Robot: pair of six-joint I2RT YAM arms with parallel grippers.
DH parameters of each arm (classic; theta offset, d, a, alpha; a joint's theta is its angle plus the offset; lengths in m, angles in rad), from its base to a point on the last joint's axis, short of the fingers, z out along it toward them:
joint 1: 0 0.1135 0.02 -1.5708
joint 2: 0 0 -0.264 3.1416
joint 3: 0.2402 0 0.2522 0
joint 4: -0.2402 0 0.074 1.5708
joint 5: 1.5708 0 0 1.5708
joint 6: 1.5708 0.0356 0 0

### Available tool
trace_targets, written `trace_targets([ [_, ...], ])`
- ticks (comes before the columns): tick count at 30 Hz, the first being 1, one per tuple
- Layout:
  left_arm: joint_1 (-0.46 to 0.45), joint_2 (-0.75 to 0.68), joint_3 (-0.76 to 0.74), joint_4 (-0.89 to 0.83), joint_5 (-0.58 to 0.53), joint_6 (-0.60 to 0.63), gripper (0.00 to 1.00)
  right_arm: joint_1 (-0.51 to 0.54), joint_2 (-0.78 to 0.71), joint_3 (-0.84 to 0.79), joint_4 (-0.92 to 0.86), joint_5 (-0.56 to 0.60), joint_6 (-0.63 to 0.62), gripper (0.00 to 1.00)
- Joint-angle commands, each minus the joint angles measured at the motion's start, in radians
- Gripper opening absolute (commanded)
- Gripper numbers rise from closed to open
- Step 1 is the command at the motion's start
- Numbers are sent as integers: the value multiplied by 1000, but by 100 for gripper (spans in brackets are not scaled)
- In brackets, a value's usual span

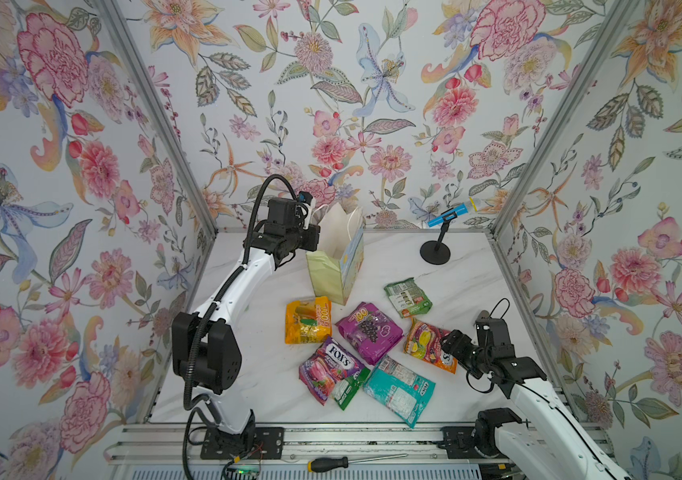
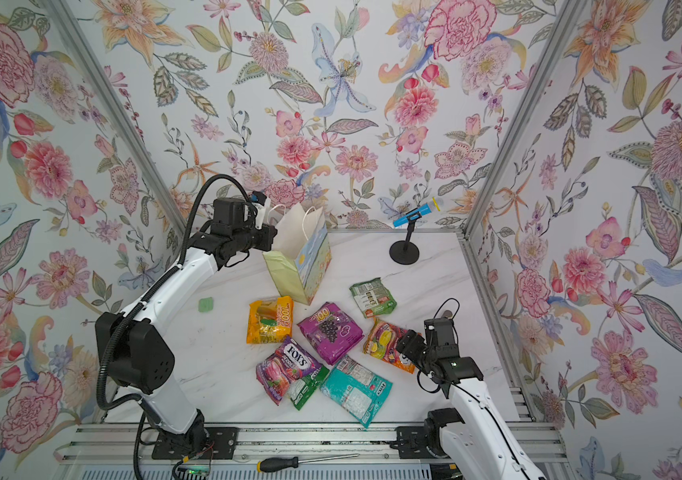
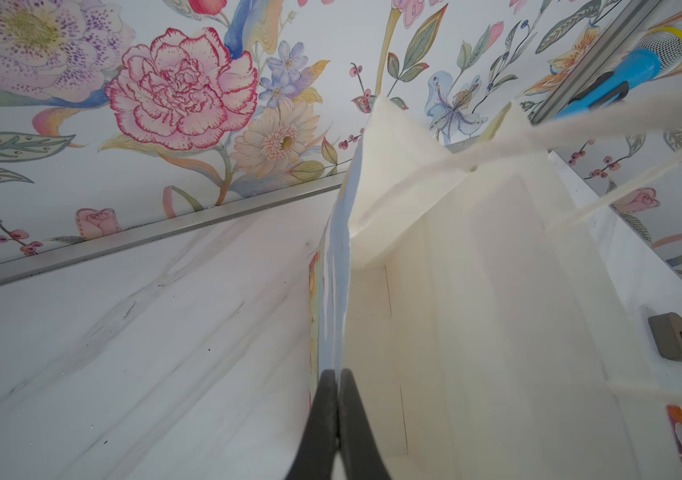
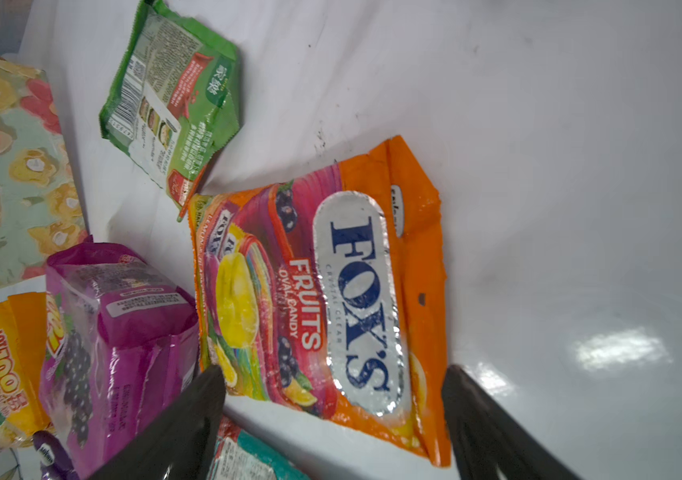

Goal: Place the snacks into the paper bag
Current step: 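Lower the right gripper onto the orange FOX'S candy bag and grasp it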

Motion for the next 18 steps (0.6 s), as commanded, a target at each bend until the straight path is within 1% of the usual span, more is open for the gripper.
trace_targets([
  [1,12,-40,-21,33,25,-23,0,14,-4,-34,-52,19,51,83],
  [10,20,-50,-44,56,49,-49,0,18,-14,-126,59,-39,115,78],
  [13,20,-42,-44,53,48,-55,0,17,-41,-170,130,-66,144,76],
  [15,20,-40,-46,50,45,-58,0,15,-70,-210,195,-92,181,73],
  [18,21,-42,-49,51,40,-64,0,11,-118,-268,253,-104,228,65],
])
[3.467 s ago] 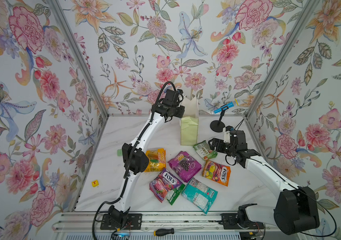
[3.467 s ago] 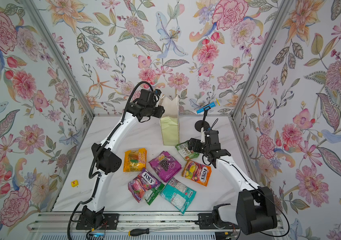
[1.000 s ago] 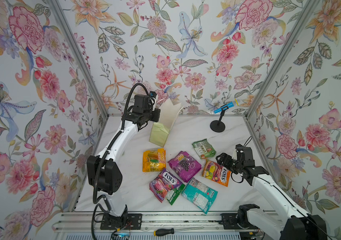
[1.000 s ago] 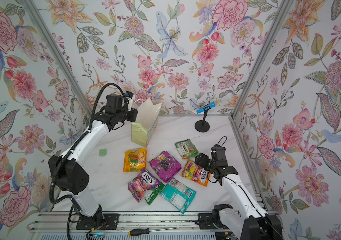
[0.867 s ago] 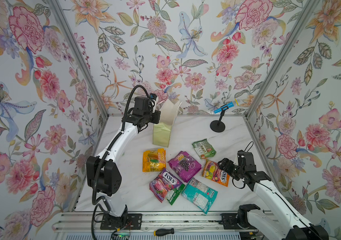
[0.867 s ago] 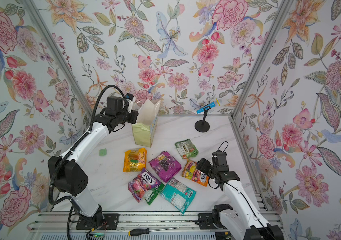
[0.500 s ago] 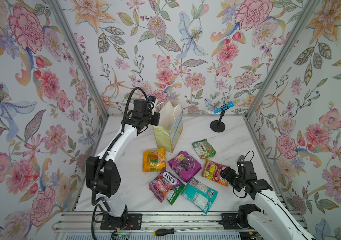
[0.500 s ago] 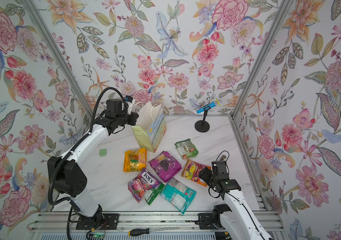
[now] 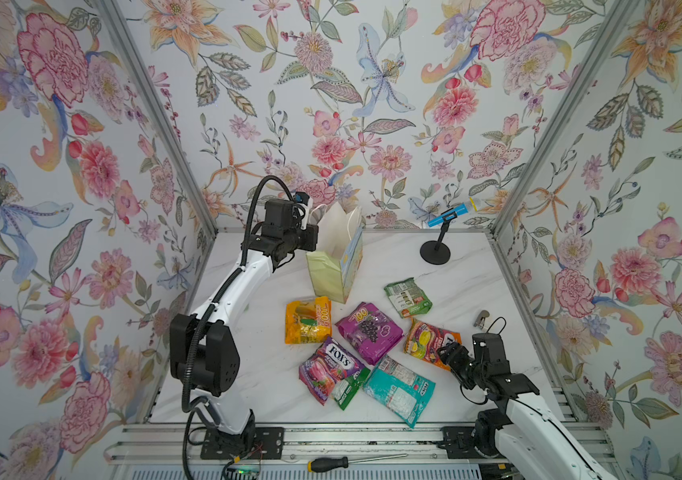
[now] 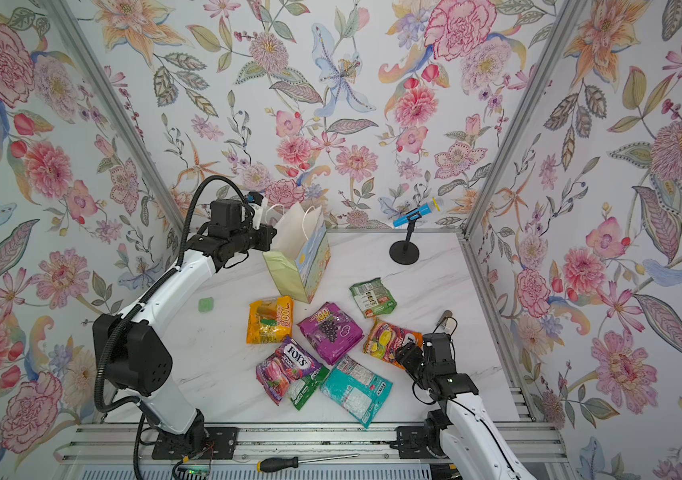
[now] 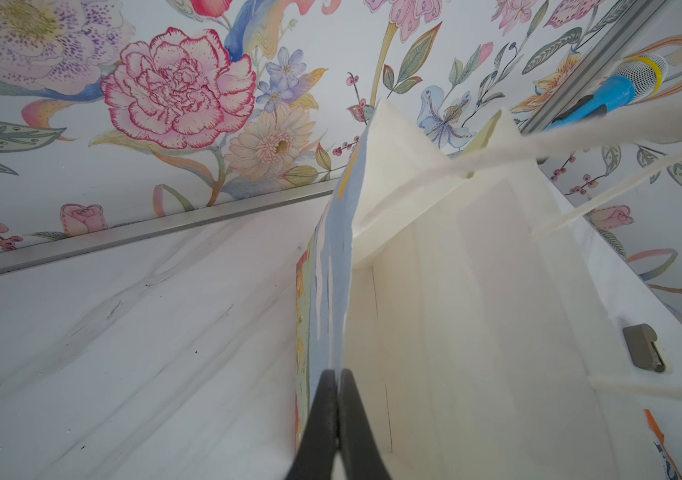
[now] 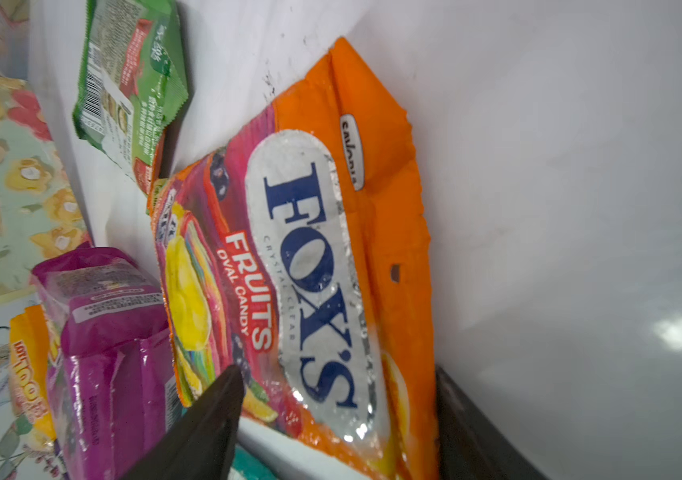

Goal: Place the snacks into the paper bag
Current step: 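Lower the right gripper onto the orange FOX'S candy bag and grasp it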

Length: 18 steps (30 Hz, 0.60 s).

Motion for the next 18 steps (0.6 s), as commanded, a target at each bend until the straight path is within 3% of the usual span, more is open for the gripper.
trace_targets([
  [1,9,-25,-14,15,11,-21,0,-2,-37,-66,63,-30,80,61],
  [6,10,-19,-14,13,11,-32,0,-9,-114,-64,63,4,71,40],
  [11,10,-14,-14,16,15,-48,0,-18,-127,-11,67,42,3,3],
  [18,9,-16,-19,15,11,-58,0,-3,-48,136,69,45,-128,0],
])
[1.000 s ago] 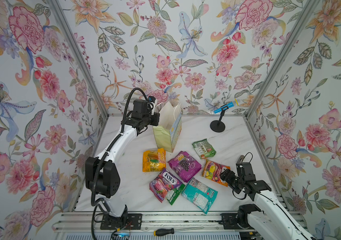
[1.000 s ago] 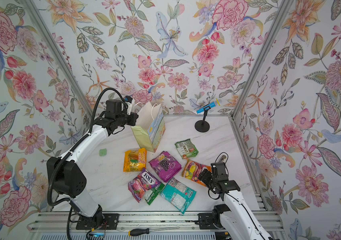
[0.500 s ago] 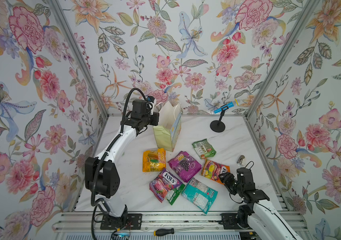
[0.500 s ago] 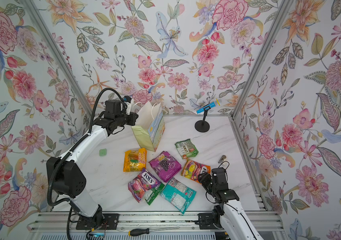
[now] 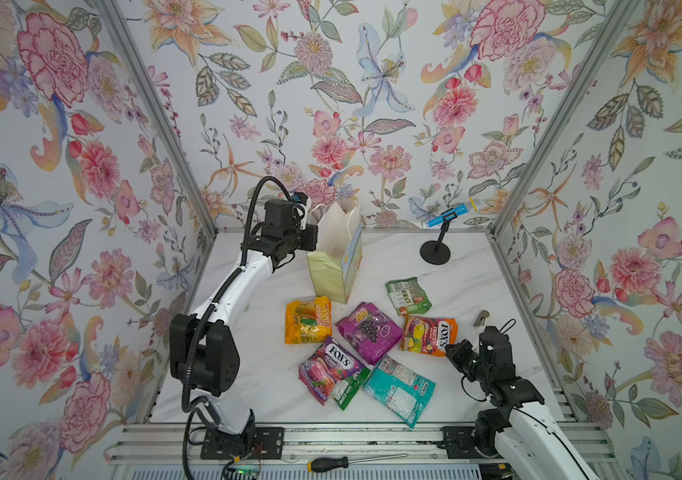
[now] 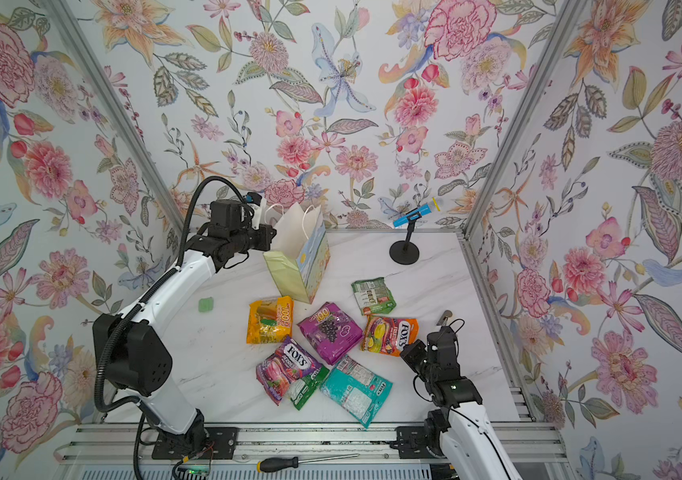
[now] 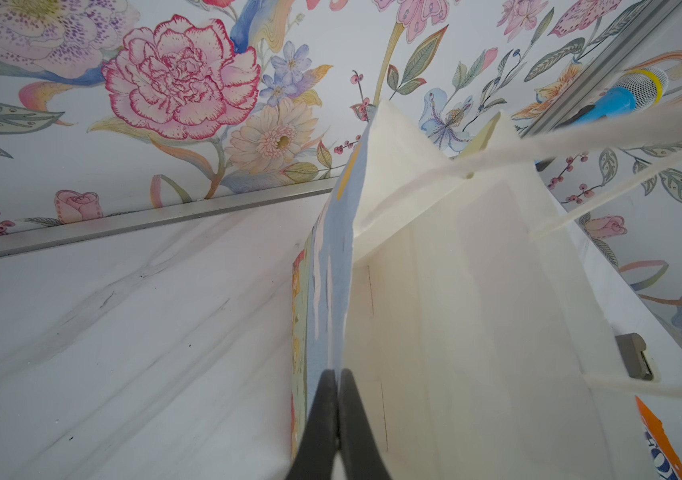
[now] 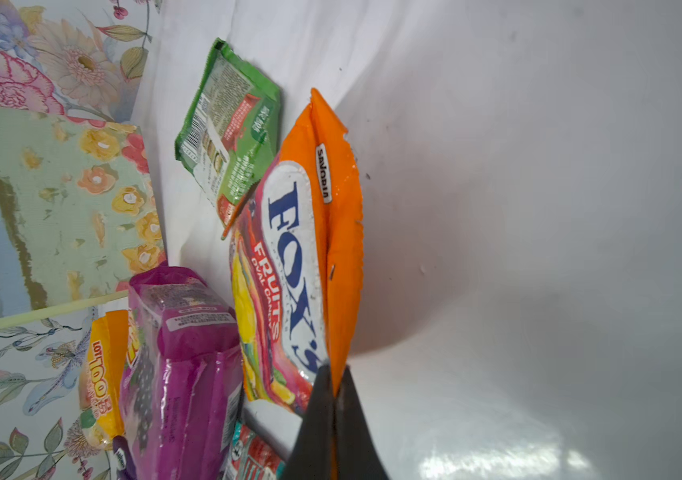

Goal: Place the snacks into the paper bag
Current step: 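Lower the right gripper onto the orange FOX'S candy bag and grasp it, then lift the orange FOX'S bag and carry it over the paper bag opening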

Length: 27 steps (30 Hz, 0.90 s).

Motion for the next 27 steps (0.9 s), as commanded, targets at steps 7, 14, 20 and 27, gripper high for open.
trace_targets([
  [7,8,-16,-24,17,8,-30,0,149,75,369,-43,132,-210,0],
  [14,8,-13,-29,26,19,-48,0,400,309,708,-41,336,-386,0],
  [20,6,-18,-32,28,12,-58,0,483,493,897,79,335,-489,0],
  [27,7,-14,-28,24,2,-63,0,574,678,1177,133,245,-580,0],
])
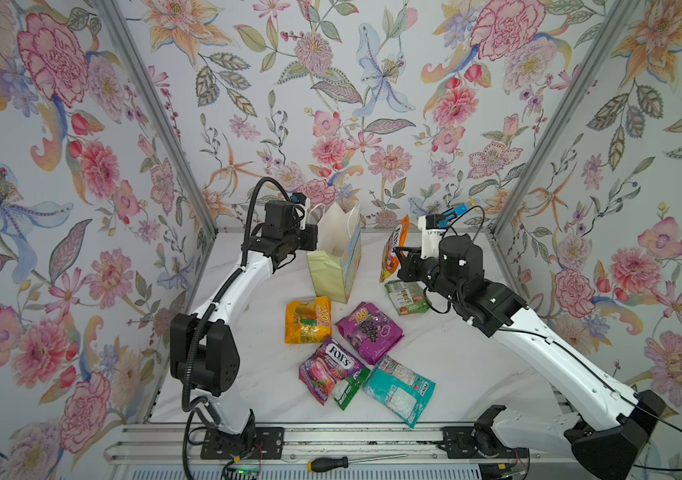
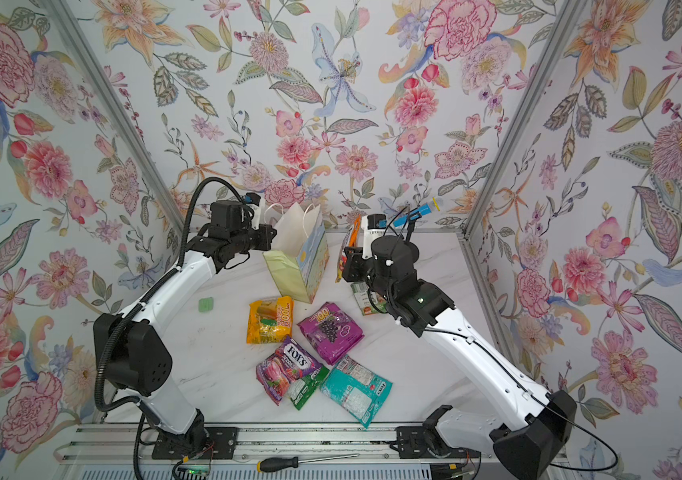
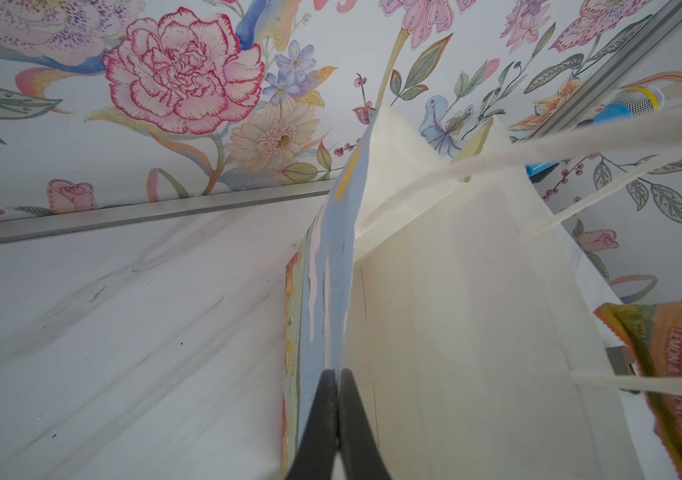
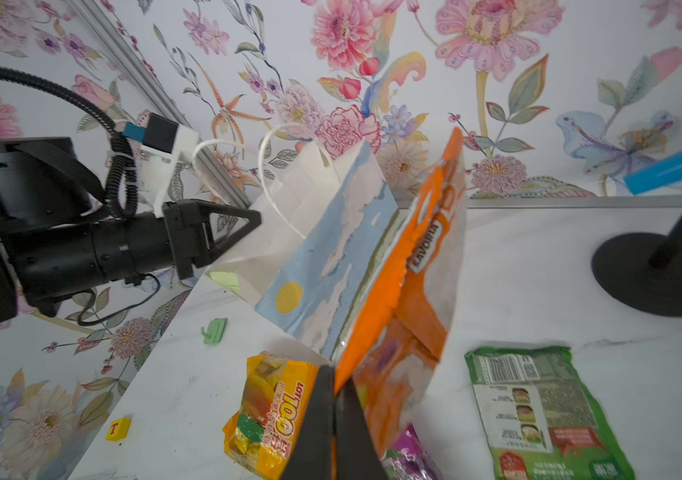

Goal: Place the snacks into the paper bag
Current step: 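Lift the orange FOX'S bag and carry it over the paper bag opening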

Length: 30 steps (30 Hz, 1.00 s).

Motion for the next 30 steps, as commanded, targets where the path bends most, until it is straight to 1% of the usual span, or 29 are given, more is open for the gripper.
trace_targets([
  [1,6,-13,-13,1,3,-19,0,49,50,141,117,-32,-94,0],
  [10,6,-14,-21,12,7,-35,0,106,262,408,166,-89,-144,0],
  [16,5,-17,-35,21,18,-45,0,107,409,579,149,-121,-161,0],
  [20,4,-20,-48,29,22,-49,0,106,500,719,93,-152,-176,0],
  [25,5,-26,-59,40,27,-56,0,95,561,797,81,-158,-193,0],
  [30,5,-26,-61,47,36,-60,0,71,596,842,67,-186,-190,0],
])
